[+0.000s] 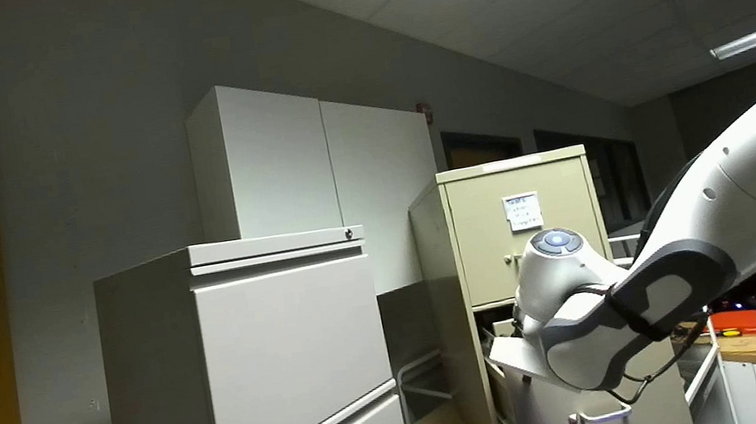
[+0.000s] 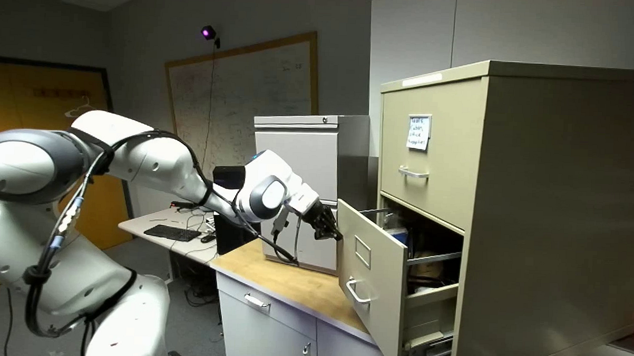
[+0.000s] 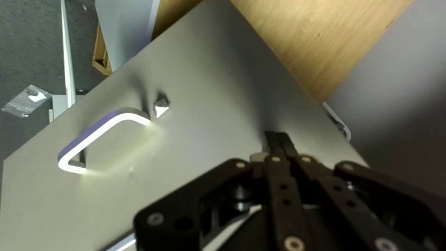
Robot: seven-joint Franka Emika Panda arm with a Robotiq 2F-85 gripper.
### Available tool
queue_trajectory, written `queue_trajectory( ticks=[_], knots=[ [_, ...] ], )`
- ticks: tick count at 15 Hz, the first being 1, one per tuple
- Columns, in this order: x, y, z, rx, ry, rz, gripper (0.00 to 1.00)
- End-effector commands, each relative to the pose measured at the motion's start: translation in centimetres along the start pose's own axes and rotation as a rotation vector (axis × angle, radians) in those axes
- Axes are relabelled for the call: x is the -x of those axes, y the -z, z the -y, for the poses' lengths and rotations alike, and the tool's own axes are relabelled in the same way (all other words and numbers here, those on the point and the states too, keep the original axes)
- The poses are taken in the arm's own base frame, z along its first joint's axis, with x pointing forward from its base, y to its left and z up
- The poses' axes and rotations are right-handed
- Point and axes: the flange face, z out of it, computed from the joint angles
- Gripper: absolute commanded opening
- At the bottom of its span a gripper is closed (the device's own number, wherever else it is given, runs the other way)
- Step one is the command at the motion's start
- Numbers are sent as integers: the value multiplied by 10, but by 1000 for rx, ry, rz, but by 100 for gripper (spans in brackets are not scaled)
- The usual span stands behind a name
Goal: Close the bottom drawer of the beige file cabinet
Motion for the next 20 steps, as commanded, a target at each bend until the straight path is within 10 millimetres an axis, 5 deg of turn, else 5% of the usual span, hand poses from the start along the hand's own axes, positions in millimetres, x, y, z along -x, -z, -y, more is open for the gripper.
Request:
queue_trajectory(
  ticks=[1, 7, 15, 20],
  knots=[
    [-5, 13, 44, -100, 14, -132, 0],
    [1, -1, 91, -98, 69, -348, 0],
    [-14, -44, 122, -138, 36, -581, 0],
    [26, -28, 127, -244, 72, -433, 0]
  ],
)
